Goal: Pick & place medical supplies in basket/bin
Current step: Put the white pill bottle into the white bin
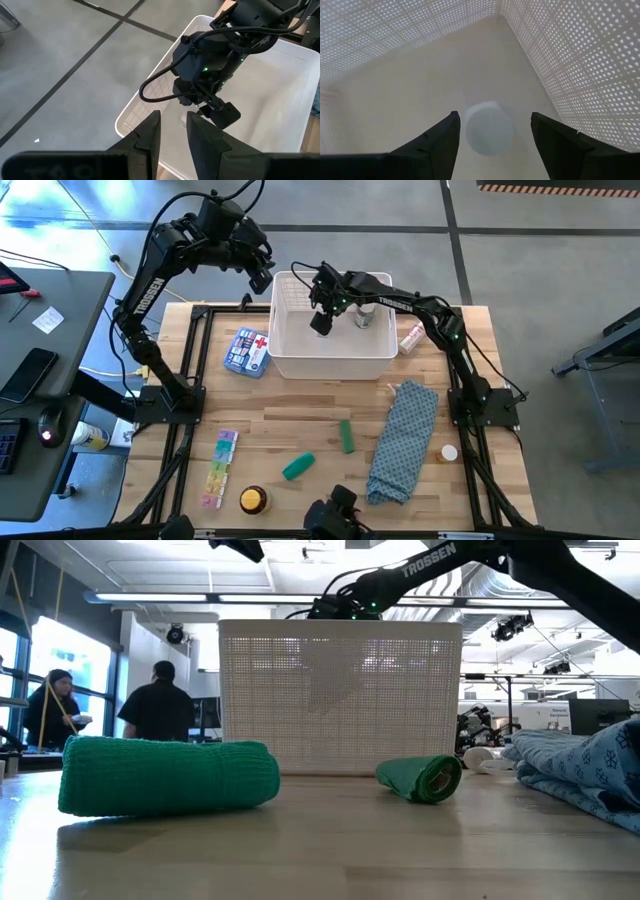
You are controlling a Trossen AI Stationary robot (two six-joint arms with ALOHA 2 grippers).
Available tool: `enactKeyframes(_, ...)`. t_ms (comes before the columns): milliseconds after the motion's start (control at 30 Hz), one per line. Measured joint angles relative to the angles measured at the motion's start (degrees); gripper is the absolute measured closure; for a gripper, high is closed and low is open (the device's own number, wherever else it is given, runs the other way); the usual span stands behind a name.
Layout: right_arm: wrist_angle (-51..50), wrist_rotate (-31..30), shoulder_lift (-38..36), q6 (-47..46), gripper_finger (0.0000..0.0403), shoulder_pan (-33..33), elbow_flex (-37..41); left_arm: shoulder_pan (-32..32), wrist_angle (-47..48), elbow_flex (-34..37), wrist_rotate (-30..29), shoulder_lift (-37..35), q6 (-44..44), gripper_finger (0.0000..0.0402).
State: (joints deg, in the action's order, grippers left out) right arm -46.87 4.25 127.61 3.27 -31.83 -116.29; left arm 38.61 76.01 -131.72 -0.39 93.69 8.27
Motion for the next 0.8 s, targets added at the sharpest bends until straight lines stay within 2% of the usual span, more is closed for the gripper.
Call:
enactKeyframes(700,-0.48,-0.23,0.00,-0.46,0.0174,0.00,0.00,0.00,-0.12,0.02,0.02,-0.16,1.40,0.0273)
enactKeyframes(800,-0.52,-0.66,0.00,-0.48,0.0178,0.00,0.00,0.00,-1.95,0.02,1.77,-0.22,1.33,0.0273)
